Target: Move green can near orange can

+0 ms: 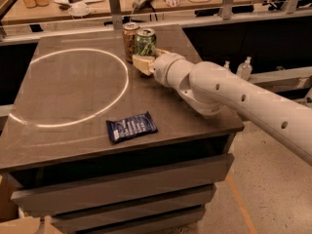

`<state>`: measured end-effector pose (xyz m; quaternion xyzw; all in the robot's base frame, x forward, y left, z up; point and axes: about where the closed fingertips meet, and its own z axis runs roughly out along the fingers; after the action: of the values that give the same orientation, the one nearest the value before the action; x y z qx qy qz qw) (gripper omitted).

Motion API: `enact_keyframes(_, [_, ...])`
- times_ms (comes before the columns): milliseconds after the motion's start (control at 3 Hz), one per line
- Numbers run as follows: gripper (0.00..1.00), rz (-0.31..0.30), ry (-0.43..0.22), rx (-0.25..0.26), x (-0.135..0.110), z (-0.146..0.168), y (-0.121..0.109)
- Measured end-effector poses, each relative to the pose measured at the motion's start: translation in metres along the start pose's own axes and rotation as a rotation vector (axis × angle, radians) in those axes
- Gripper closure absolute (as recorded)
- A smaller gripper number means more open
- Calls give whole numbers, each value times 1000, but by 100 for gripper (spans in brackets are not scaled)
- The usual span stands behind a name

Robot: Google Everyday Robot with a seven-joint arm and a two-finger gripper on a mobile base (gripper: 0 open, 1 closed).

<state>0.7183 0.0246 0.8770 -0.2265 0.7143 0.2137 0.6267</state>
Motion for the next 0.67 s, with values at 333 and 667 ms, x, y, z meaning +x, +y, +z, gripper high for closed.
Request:
enact_keyframes(333, [84,7,-14,20,-8,5,-14])
enact_keyframes(667, [59,12,15,-1,-2,11,-17])
